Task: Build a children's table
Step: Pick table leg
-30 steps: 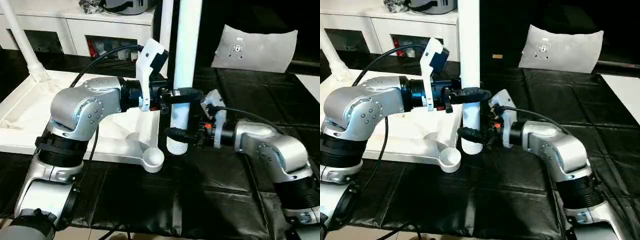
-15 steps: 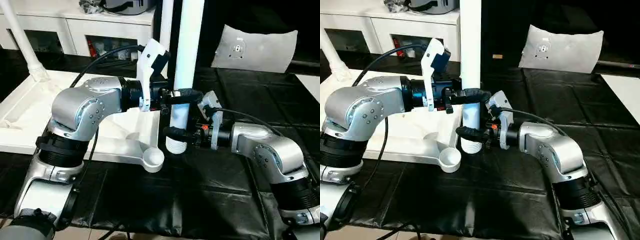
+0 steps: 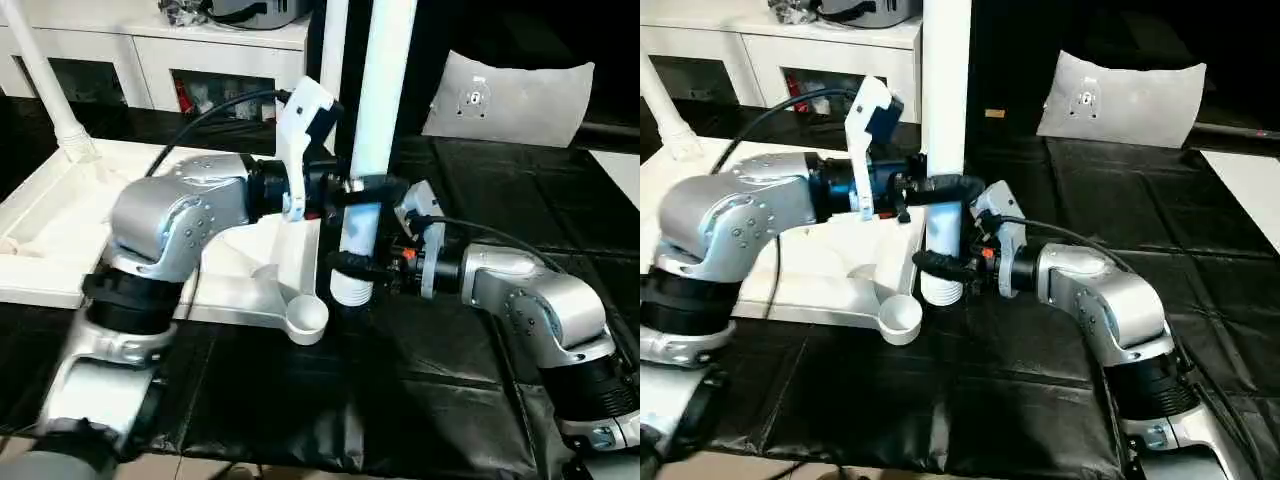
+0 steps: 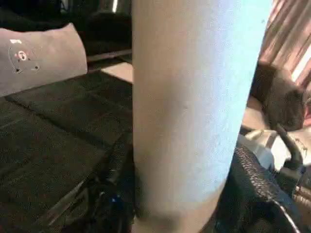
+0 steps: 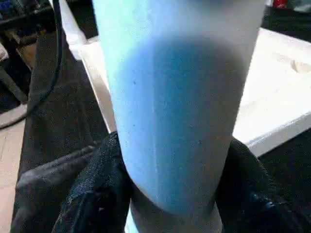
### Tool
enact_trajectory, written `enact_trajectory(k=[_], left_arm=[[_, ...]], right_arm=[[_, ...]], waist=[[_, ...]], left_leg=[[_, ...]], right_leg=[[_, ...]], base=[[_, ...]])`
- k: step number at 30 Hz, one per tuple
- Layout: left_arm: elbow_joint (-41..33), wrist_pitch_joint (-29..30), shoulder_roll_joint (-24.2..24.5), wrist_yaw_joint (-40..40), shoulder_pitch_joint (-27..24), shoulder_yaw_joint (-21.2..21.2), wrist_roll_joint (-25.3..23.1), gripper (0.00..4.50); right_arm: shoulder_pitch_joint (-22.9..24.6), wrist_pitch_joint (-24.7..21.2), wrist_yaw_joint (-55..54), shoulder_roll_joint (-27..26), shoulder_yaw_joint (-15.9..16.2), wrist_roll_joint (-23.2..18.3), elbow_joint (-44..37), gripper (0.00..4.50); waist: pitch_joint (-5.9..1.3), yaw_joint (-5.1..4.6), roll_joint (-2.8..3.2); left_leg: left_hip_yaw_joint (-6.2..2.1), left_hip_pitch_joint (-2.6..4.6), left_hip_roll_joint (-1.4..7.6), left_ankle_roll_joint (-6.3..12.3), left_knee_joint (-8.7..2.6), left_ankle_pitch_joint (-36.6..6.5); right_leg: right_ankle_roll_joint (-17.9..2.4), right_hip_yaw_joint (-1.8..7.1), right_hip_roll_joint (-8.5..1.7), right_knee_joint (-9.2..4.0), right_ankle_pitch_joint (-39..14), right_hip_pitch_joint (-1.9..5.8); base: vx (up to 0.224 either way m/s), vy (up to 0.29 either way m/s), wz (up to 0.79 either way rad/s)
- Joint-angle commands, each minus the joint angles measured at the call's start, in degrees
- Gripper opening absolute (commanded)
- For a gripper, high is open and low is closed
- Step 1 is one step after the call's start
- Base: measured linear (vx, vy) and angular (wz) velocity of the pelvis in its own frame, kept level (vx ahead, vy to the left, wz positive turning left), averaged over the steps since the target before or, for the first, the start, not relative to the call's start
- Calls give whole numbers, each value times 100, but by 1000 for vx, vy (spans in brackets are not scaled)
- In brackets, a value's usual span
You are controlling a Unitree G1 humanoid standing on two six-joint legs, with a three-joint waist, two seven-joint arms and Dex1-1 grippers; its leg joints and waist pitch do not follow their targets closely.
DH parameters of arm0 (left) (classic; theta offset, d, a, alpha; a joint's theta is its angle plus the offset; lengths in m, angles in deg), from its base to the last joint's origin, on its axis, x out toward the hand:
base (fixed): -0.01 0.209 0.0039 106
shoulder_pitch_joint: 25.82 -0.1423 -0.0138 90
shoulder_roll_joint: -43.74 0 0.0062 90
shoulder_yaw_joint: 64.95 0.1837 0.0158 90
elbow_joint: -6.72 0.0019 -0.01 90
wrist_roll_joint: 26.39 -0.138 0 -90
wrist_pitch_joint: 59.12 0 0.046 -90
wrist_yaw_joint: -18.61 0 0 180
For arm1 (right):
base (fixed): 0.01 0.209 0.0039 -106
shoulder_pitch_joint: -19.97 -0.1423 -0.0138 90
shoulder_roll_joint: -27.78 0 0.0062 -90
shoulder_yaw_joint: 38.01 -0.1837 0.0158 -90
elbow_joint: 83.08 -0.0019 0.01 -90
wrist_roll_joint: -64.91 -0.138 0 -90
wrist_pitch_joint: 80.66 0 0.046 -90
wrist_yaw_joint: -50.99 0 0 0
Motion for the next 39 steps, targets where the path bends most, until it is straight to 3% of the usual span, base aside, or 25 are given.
enact_trajectory(k=[1,7,9,12,15,16,18,20,24,27,32,36,37,39], left_arm=[[-192,18,-271,-78,271,-265,480,255],[-293,152,-680,-308,227,-428,694,296],[-350,148,-740,-349,166,-388,670,317],[-430,93,-874,-455,88,-485,765,345],[-578,1,-939,-496,-17,-718,1006,378],[-712,53,-966,-588,-120,-950,1197,386],[-793,104,-979,-667,-182,-1092,1298,392],[-1087,231,-977,-912,-439,-1494,1587,393],[-1360,261,-888,-997,-691,-1605,1665,393],[-1821,196,-630,-999,-1252,-1438,1384,393],[-2231,-382,-138,-1507,-2094,-1062,229,393],[-2330,-603,-217,-2144,-2575,-1230,-172,393],[-2363,-664,-304,-2391,-2752,-1337,-281,393],[-2496,-947,-338,-2762,-3236,-1404,-702,393]], right_arm=[[160,-133,-157,-56,43,7,-9,194],[310,180,-623,-445,-14,177,-102,191],[323,173,-725,-538,-12,191,-110,191],[361,325,-793,-645,29,276,-98,191],[404,509,-939,-794,-85,282,-35,191],[443,589,-1070,-890,-157,285,-56,191],[469,614,-1137,-937,-186,293,-95,191],[582,593,-1336,-1032,-292,259,-249,191],[692,581,-1438,-1063,-340,246,-364,191],[854,620,-1581,-1142,-334,258,-571,191],[1157,454,-2007,-1206,-410,306,-1057,190],[1403,448,-2300,-1148,-328,587,-1410,190],[1520,836,-2444,-1221,-326,800,-1472,190],[1815,896,-2702,-1284,-323,929,-1683,190]], waist=[[-444,1,-38],[-426,-30,-69],[-420,-23,-31],[-415,-11,-21],[-415,-6,-23],[-410,-9,12],[-412,-18,6],[-415,-23,-15],[-395,-29,-13],[-382,-43,13],[-374,-70,32],[-348,-84,37],[-357,-89,49],[-337,-115,76]], left_leg=[[9,106,158,26,-321,-273],[1,94,151,-2,-334,-403],[-8,104,156,-22,-343,-439],[-12,104,161,-62,-351,-537],[-15,112,163,-85,-360,-586],[-23,103,164,-100,-365,-596],[-20,96,163,-111,-361,-604],[-22,105,168,-138,-370,-603],[-13,114,157,-174,-382,-775],[-32,118,177,-237,-414,-857],[-41,146,173,-360,-440,-1050],[-61,126,182,-464,-473,-1247],[-63,121,180,-486,-470,-1270],[-63,106,168,-497,-474,-1371]], right_leg=[[-1392,234,-380,-346,153,300],[-1279,230,-388,-381,-175,306],[-1261,228,-389,-390,-258,291],[-1211,230,-384,-402,-312,290],[-1201,230,-379,-402,-290,281],[-1222,228,-382,-393,-246,278],[-1236,229,-379,-384,-205,284],[-1249,227,-370,-373,-97,284],[-1072,232,-358,-418,-461,266],[-876,235,-351,-436,-661,242],[-547,244,-330,-467,-938,198],[-455,245,-332,-497,-1139,191],[-437,249,-340,-503,-1164,179],[-408,254,-325,-540,-1208,164]], base=[[0,0,0],[0,0,0],[0,0,0],[0,0,0],[0,0,0],[0,0,0],[0,0,0],[0,0,0],[0,0,0],[0,0,0],[0,0,0],[0,0,0],[0,0,0],[0,0,0]])
